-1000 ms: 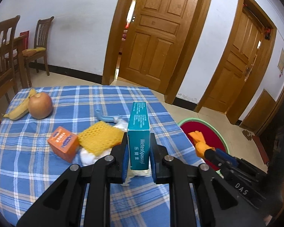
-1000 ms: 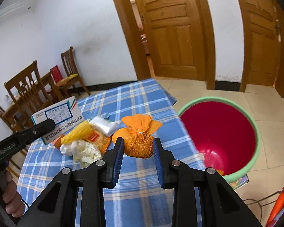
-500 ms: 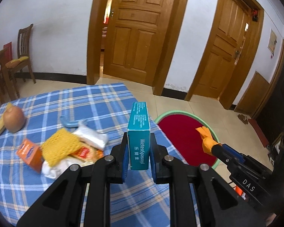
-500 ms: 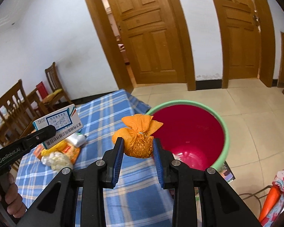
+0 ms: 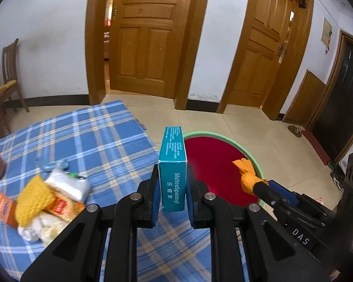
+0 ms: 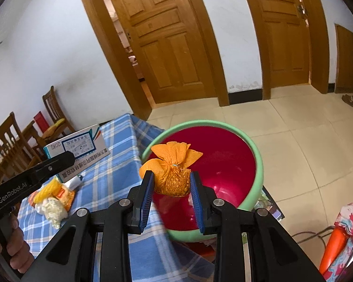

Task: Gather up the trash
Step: 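Open both grippers to drop box and orange bag into bucket, then move both grippers back toward the remaining trash on the table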

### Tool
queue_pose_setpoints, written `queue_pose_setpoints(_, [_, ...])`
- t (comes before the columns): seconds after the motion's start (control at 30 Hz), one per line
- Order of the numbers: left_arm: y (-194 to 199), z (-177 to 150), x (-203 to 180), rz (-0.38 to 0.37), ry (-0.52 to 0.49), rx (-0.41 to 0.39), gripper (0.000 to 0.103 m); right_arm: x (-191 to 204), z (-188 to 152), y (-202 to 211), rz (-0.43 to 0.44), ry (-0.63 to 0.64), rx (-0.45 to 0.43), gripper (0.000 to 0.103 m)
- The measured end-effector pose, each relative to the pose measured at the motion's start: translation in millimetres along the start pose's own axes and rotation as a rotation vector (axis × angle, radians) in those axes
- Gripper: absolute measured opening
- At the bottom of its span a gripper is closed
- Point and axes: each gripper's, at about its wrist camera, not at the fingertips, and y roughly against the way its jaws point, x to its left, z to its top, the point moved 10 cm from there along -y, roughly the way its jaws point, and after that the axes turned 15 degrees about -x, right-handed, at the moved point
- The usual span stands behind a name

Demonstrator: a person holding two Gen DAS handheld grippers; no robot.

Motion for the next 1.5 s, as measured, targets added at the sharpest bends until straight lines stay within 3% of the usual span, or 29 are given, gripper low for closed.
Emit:
queue_pose_setpoints(0.37, [-45, -19, -25, -0.026, -0.020, 0.078, 0.018, -26, -7, -21, -0.029, -0.046, 0.040, 0.033])
queue_pose_setpoints(0.63, [-59, -23, -35, -0.033, -0.043, 0.097, 0.019, -34, -14, -30, -0.043, -0.071, 0.065, 0.042])
queue_pose_setpoints(0.73, [-60, -24, -36, -0.030, -0.047, 0.101, 0.035, -36, -15, -30, -0.053, -0.085, 0.069, 0.044])
queue_pose_setpoints(0.77, [-60, -23, -36, -0.026, -0.044, 0.099, 0.039, -36, -15, -30, -0.053, -0.089, 0.069, 0.045])
queue_pose_setpoints(0.93, [-56, -23, -31, -0.016, -0.038, 0.100, 0.039, -37, -14, -26, -0.058, -0.097, 0.066, 0.046])
queue_pose_setpoints(1.03, [-53, -22, -27, -0.008, -0.029, 0.095, 0.041, -36, -12, -22, -0.063, -0.096, 0.058, 0.054])
queue_pose_setpoints(1.5, [-9, -12, 18, 0.062, 0.035, 0.042, 0.042, -5, -2, 0, -0.019, -0.079, 0.021, 0.054])
